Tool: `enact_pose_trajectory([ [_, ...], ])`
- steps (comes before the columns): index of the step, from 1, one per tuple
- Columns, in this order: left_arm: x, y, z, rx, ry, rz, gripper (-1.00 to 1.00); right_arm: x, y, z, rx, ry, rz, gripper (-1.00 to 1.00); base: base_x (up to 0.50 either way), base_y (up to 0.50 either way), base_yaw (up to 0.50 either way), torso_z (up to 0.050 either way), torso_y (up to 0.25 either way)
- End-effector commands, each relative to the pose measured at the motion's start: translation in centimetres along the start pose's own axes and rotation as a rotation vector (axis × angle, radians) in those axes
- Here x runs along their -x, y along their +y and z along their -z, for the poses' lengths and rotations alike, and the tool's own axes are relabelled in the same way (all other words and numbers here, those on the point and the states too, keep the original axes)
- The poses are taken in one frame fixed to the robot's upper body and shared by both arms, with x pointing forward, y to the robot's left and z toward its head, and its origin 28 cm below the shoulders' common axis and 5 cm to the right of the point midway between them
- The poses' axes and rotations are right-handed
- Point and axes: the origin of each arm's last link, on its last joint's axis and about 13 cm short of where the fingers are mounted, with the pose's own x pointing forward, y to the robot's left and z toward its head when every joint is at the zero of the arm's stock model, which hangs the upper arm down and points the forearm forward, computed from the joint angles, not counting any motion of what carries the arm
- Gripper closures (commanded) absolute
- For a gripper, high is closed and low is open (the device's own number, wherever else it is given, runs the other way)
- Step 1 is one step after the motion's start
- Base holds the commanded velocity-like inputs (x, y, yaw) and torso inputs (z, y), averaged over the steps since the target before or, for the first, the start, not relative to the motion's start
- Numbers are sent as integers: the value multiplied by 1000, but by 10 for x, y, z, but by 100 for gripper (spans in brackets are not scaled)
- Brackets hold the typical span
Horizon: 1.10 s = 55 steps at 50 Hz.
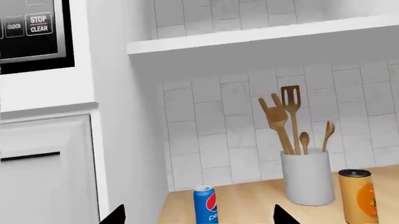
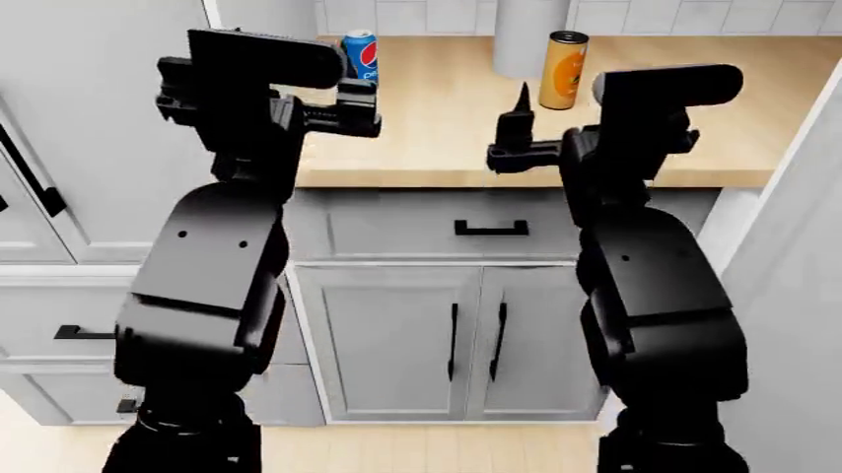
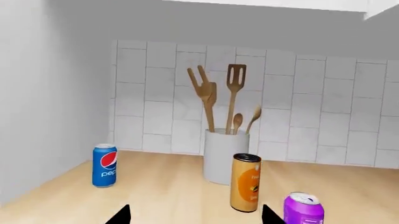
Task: Move the drinks to the dining counter.
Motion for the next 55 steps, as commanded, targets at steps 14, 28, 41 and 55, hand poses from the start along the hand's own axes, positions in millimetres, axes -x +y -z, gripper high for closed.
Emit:
enact_pose_trajectory([
  [14, -38, 2, -127, 27, -175, 33, -100, -30, 6, -123, 34, -165, -116, -100, 403, -229, 0, 0, 0],
  [28, -37, 6, -112, 24, -150, 24, -100, -26, 9, -122, 92, -156, -152, -100, 500, -268, 0, 0, 0],
  [41, -35, 10, -112, 26, -148, 21, -100, -24, 10, -125, 82, -154, -161, -100, 434, -64, 0, 0, 0],
  [55, -33, 10, -117, 47, -151, 32, -100, -21, 6, -135, 37, -190, -143, -100, 243, -74, 0, 0, 1],
])
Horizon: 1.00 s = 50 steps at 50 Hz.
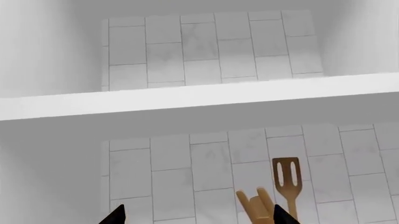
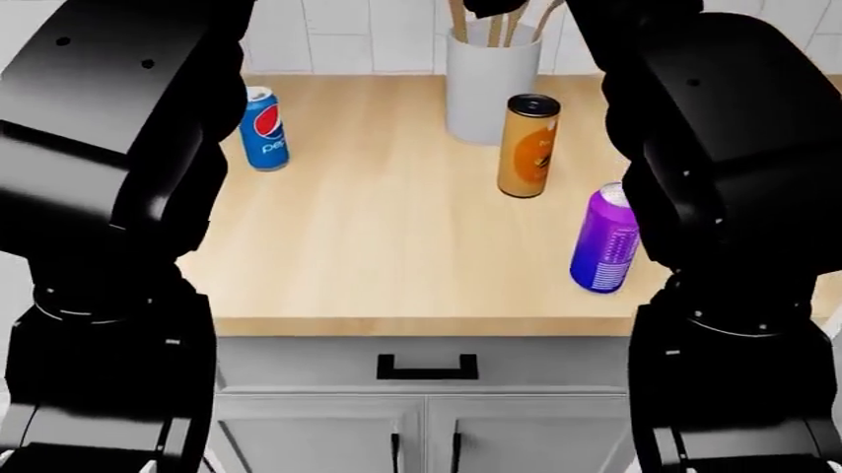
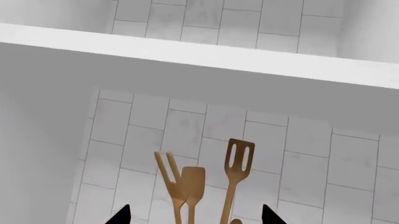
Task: Move the drinks to the dining counter.
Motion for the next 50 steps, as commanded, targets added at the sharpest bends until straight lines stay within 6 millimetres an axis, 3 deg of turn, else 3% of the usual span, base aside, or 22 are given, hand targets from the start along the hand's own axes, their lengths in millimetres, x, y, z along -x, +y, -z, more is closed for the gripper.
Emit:
enact_pose_trajectory([
  [1, 2, -1, -2, 5, -1, 8, -100, 3, -1, -5, -15, -21, -2, -100, 465, -168, 0, 0, 0],
  [13, 2, -1, 1, 7, 5, 15, -100, 2, -5, -6, -34, 0, 59, -100, 171, -61, 0, 0, 1],
  [14, 3, -2, 2, -2, 8, 17, -100, 2, -5, -4, 41, 30, 100, -100, 0, 0, 0, 0, 0],
  [17, 1, 1, -2, 2, 4, 12, -100, 4, -8, -14, -33, 12, 86, -100, 0, 0, 0, 0, 0],
  [24, 1, 2, -2, -10, 3, 15, -100, 4, -6, -12, -16, 19, 47, -100, 34, 0, 0, 0, 0],
  [50, 5, 7, 5, 9, 17, 2, -100, 5, -5, -13, -26, -2, 63, -100, 369, 97, 0, 0, 0],
])
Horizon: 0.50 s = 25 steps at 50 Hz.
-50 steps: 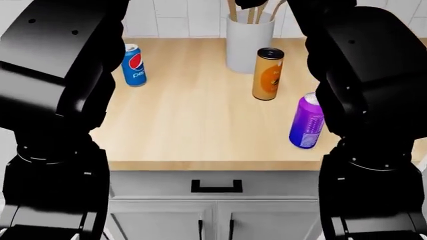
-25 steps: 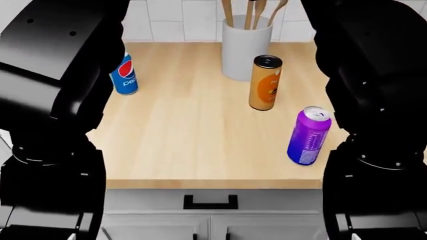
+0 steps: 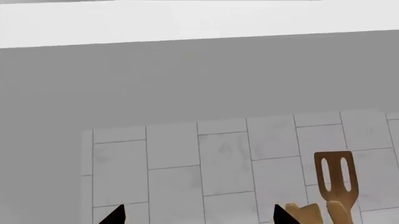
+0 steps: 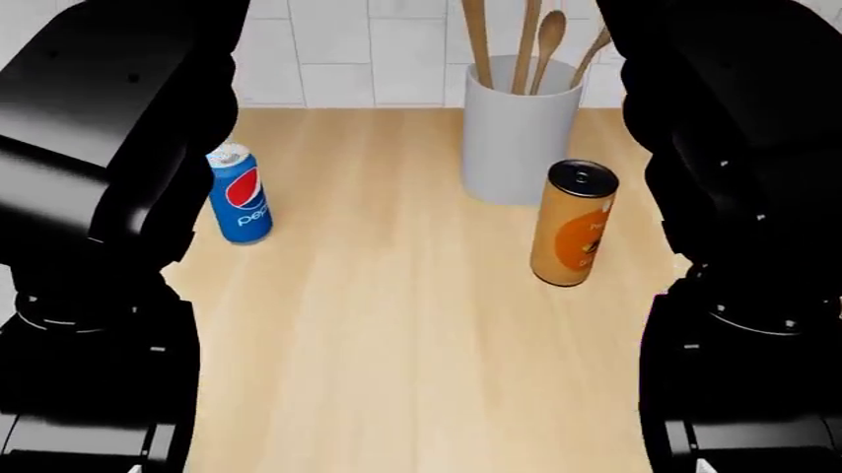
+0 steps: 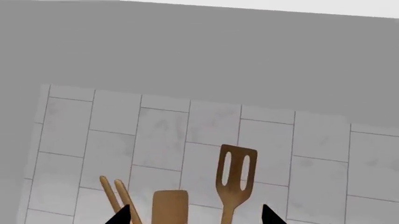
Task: Move the drinks to the dining counter.
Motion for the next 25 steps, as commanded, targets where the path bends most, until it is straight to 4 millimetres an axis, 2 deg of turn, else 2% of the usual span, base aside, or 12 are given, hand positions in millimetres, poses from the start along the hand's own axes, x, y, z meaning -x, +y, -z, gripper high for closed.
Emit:
enact_pose_trajectory([
  [1, 1, 1, 2, 2, 3, -1, -100, 1, 1, 1, 3, -1, -5, -100, 500, 223, 0, 0, 0],
  [3, 1, 1, 3, 4, 7, -1, -100, 0, 0, 1, -4, 15, -1, -100, 414, 143, 0, 0, 0],
  [14, 1, 2, 3, 3, 6, -4, -100, 0, -3, 5, -19, 51, 27, -100, 0, 0, 0, -1, 0],
  [16, 1, 3, 2, -4, 5, -5, -100, 1, -4, 0, -18, 60, 29, -100, 0, 0, 0, 0, 0],
  [19, 1, 5, -1, -12, 8, -6, -100, 2, -5, -3, -59, 201, 85, -100, 0, 0, 0, 0, 0],
  [20, 3, 6, -3, -17, 3, -4, -100, 9, -3, -8, -102, 201, 82, -100, 0, 0, 0, 0, 0],
  [22, 3, 7, -4, -15, 4, -7, -100, 21, 1, -15, -79, 254, 117, -100, 0, 0, 0, 0, 0],
  [23, 2, 8, -4, -21, 5, -9, -100, 29, 5, -23, -135, 288, 96, -100, 0, 0, 0, 0, 0],
  [25, 3, 7, -5, -12, 2, -11, -100, 32, 4, -29, -113, 304, 159, -100, 0, 0, 0, 0, 0],
])
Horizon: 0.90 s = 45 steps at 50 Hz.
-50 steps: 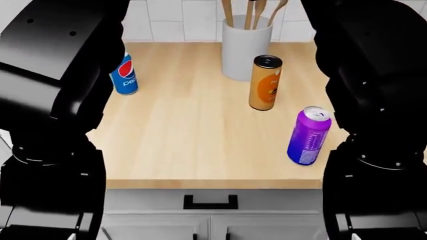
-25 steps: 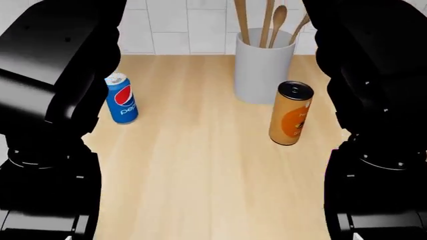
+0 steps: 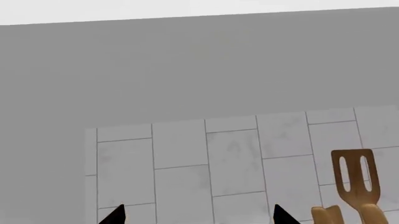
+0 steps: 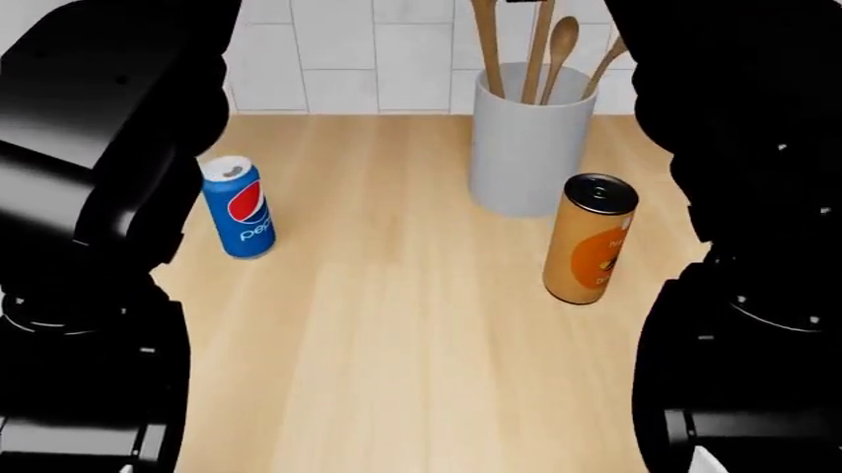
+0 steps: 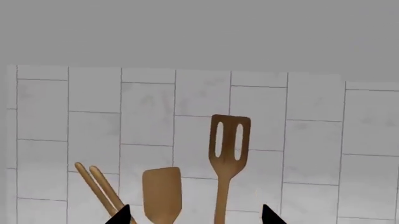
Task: Move the drinks to the dining counter.
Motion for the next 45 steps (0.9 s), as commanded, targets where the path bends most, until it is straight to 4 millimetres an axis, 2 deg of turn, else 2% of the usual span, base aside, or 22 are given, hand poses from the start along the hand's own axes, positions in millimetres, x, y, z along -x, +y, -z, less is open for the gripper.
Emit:
enact_pose_trajectory([
  [1, 1, 1, -3, -10, 0, -1, -100, 29, 4, -23, -39, 179, 123, -100, 0, 0, 0, 0, 0],
  [3, 1, 1, -4, -8, -4, 1, -100, 31, 12, -26, -31, 262, 140, -100, 0, 0, 0, 0, 0],
  [6, 1, 1, -4, -9, -1, -1, -100, 59, 29, -41, -25, 186, 188, -100, 0, 0, 0, 0, 0],
  [8, 3, 3, -5, -7, -4, -3, -100, 81, 34, -45, -36, 216, 26, -100, 0, 0, 0, 0, 0],
  [9, 3, 4, -4, -11, -1, -6, -100, 90, 35, -47, -19, 240, -48, -100, 0, 0, 0, 0, 0],
  [14, 3, 8, -3, -7, 5, -17, -100, 106, 31, -56, -7, 233, -23, -100, 0, 0, 0, 0, 0],
  [17, 2, 7, -5, 5, 6, -6, -100, 104, 27, -58, 17, 254, 5, -100, 0, 0, 0, 0, 0],
  [24, 1, 5, -4, -2, 11, 2, -100, 87, 18, -45, -8, 330, 60, -100, 0, 0, 0, 0, 0],
  [37, 2, 7, -1, 0, 12, -2, -100, 78, 17, -33, 6, 393, 89, -100, 0, 0, 0, 0, 0],
  [45, 1, 6, -1, -3, 15, 2, -100, 73, 9, -13, 8, 528, 148, -100, 0, 0, 0, 0, 0],
])
